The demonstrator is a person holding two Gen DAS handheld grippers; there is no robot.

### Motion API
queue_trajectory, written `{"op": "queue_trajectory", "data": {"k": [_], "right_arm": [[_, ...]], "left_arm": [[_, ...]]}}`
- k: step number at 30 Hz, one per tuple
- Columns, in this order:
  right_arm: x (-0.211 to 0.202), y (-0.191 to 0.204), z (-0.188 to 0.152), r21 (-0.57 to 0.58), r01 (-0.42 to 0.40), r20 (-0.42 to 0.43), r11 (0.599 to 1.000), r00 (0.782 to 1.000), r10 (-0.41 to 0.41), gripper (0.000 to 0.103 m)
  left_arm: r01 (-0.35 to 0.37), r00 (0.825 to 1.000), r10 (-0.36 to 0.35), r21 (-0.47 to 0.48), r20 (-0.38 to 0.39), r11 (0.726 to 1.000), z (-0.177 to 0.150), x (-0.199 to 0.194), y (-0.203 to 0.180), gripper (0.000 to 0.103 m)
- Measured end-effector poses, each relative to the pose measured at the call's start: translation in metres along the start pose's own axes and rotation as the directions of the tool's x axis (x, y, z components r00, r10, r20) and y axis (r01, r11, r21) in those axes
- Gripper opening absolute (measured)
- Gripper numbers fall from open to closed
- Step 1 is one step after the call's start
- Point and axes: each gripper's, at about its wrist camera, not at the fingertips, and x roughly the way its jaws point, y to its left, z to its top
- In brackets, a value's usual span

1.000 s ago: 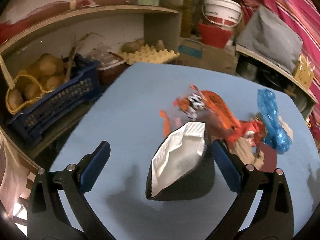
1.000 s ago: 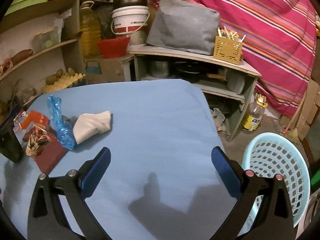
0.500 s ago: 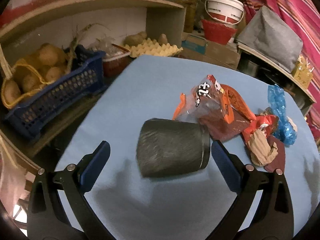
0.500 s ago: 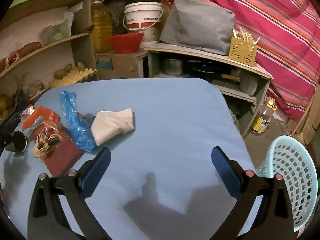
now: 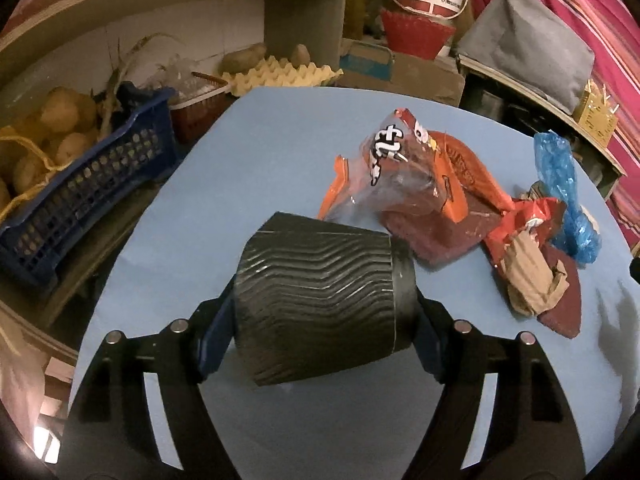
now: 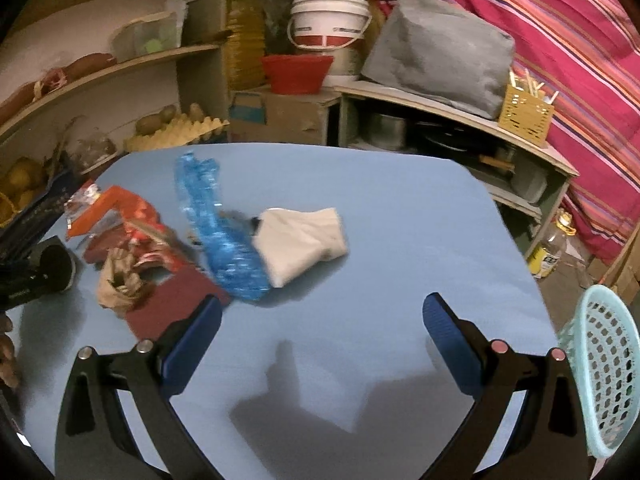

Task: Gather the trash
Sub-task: 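Grasp the maroon scouring pad with the right tool while the left tool holds the cup, then carry the cup and pad to the blue basket and release both inside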

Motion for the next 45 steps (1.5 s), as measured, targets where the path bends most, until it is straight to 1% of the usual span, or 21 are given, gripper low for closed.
{"op": "queue_trajectory", "data": {"k": [7, 9, 12, 17, 19, 21, 22, 26, 27, 29, 32, 34, 45], "right_arm": [[0.015, 0.042, -0.007, 0.020, -0.091, -0.055, 0.996, 0.994, 0.092, 0.098], [0.019, 0.059, -0.010, 0.017, -0.095, -0.080, 0.995, 0.992, 0.096, 0.098], [0.024, 0.082, -0.014, 0.005, -0.098, -0.112, 0.995, 0.989, 0.098, 0.098], [0.036, 0.111, -0.024, -0.045, -0.057, -0.168, 0.997, 0.984, 0.049, 0.098], [0.041, 0.117, -0.024, -0.079, -0.009, -0.173, 0.997, 0.985, -0.004, 0.098], [0.045, 0.119, -0.022, -0.092, 0.022, -0.174, 0.996, 0.984, -0.038, 0.098], [0.047, 0.117, -0.022, -0.085, 0.023, -0.181, 0.996, 0.983, -0.038, 0.098], [0.056, 0.106, -0.016, -0.025, -0.009, -0.207, 1.000, 0.978, 0.003, 0.097], [0.058, 0.103, -0.016, -0.015, -0.023, -0.212, 1.000, 0.977, 0.019, 0.090], [0.060, 0.100, -0.014, 0.001, -0.056, -0.215, 0.998, 0.975, 0.055, 0.082], [0.058, 0.099, -0.016, -0.013, -0.071, -0.211, 0.997, 0.975, 0.066, 0.081], [0.054, 0.094, -0.019, -0.005, -0.084, -0.207, 0.996, 0.975, 0.081, 0.077], [0.020, 0.063, -0.024, -0.038, -0.129, -0.182, 0.991, 0.976, 0.120, 0.077]], "left_arm": [[-0.029, 0.998, 0.028, 0.022, 0.059, 0.999, -0.002, -0.020, 0.002, 0.074], [-0.037, 0.996, 0.035, 0.026, 0.083, 0.999, -0.002, -0.029, 0.004, 0.074], [-0.036, 0.995, 0.034, 0.020, 0.098, 0.999, -0.002, -0.037, 0.008, 0.074], [-0.040, 0.994, 0.038, 0.011, 0.105, 0.999, -0.003, -0.042, 0.019, 0.074], [-0.047, 0.994, 0.045, 0.016, 0.104, 0.999, -0.005, -0.042, 0.023, 0.074], [-0.047, 0.994, 0.045, 0.018, 0.099, 0.999, -0.006, -0.041, 0.025, 0.074], [-0.048, 0.994, 0.045, 0.021, 0.099, 0.999, -0.007, -0.041, 0.026, 0.074], [-0.057, 0.994, 0.054, 0.033, 0.099, 0.998, -0.008, -0.041, 0.025, 0.074], [-0.058, 0.994, 0.054, 0.033, 0.099, 0.998, -0.007, -0.041, 0.024, 0.074], [-0.053, 0.993, 0.050, 0.032, 0.104, 0.998, -0.006, -0.042, 0.023, 0.074], [-0.043, 0.992, 0.039, 0.033, 0.117, 0.999, -0.003, -0.047, 0.019, 0.074], [-0.040, 0.992, 0.034, 0.039, 0.124, 0.998, -0.002, -0.050, 0.014, 0.074], [-0.033, 0.987, 0.022, 0.067, 0.157, 0.997, 0.000, -0.069, -0.014, 0.074]]}}
